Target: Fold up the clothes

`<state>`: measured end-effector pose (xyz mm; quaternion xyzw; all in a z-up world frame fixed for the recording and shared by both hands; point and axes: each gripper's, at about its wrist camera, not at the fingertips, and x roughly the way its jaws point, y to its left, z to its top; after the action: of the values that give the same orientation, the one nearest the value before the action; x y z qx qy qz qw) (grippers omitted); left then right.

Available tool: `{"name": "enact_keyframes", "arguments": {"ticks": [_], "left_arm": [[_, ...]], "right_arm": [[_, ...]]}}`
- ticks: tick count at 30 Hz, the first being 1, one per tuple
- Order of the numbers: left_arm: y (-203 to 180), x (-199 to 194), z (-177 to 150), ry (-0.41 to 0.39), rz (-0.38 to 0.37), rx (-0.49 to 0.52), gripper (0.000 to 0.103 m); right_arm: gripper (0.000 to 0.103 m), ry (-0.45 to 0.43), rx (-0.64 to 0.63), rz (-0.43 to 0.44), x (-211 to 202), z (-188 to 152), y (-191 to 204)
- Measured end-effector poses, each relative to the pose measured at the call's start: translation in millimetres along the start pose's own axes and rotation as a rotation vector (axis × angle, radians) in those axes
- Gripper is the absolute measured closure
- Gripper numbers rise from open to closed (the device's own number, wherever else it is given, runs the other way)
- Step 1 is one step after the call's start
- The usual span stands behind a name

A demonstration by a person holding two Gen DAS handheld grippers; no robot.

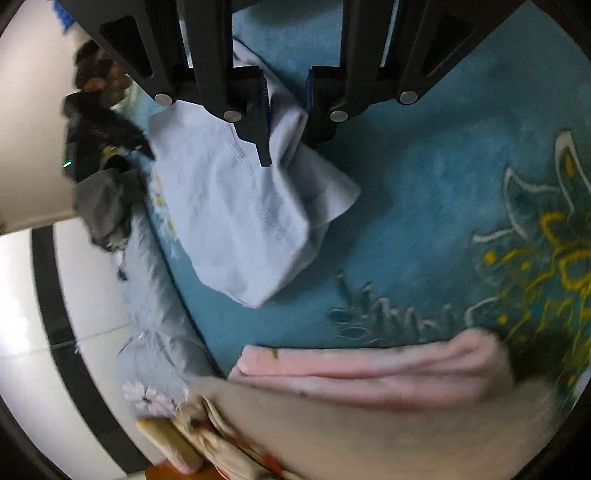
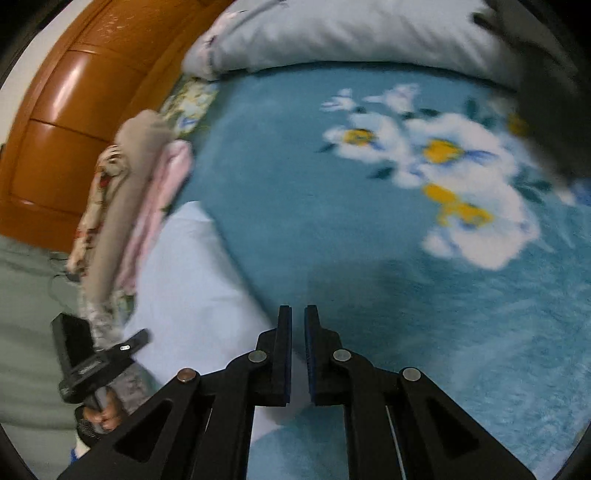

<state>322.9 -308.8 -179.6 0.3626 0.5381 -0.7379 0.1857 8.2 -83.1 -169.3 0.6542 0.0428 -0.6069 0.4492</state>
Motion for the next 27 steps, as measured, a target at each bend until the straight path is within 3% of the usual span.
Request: {"name": "enact_keyframes", "arguments": {"ticks": [4, 5, 7, 9, 12, 17, 18, 21, 24, 27], "left_arm": [[-1.6, -14.7, 11.3, -0.044, 0.024, 0.081, 0.065], [-2.7, -16.7, 17.9, -0.058, 0.036, 0.106, 0.059], [1.4, -14.4, 34.6, -0.069, 0.038, 0.122, 0.054], [4.9, -3.4, 48.0, -0.053, 0.029, 0.111, 0.050], [11.9, 13.8, 58.0, 0.009, 0.009, 0.080, 0.050], [9.0, 24.3, 53.4, 0.053, -0.086, 0.070, 0.053], [9.6, 24.6, 51.2, 0.048, -0.084, 0.069, 0.062], [9.7, 25.6, 45.4, 0.036, -0.079, 0.064, 0.082], [9.5, 22.5, 39.9, 0.029, -0.125, 0.018, 0.087], [0.0, 23.9, 23.7, 0.076, -0.211, 0.003, 0.087]], "right_arm": [[0.090, -0.057, 0.052, 0.038, -24.0, -26.7, -13.4], [0.084, -0.069, 0.062, 0.060, -26.3, -38.0, -14.4], [0.058, -0.087, 0.107, 0.117, -25.0, -62.3, -15.8], [0.056, -0.087, 0.156, 0.179, -18.7, -78.3, -14.1], [0.056, -0.078, 0.195, 0.191, -1.7, -92.5, -11.2], [0.056, -0.179, 0.300, 0.215, 0.7, -86.6, -18.2], [0.058, -0.189, 0.319, 0.224, 1.5, -84.5, -19.5], [0.090, -0.178, 0.362, 0.220, 8.4, -73.7, -18.7], [0.094, -0.163, 0.358, 0.255, 6.7, -56.3, -15.4], [0.094, -0.205, 0.259, 0.233, -15.8, -17.1, -4.5]]}}
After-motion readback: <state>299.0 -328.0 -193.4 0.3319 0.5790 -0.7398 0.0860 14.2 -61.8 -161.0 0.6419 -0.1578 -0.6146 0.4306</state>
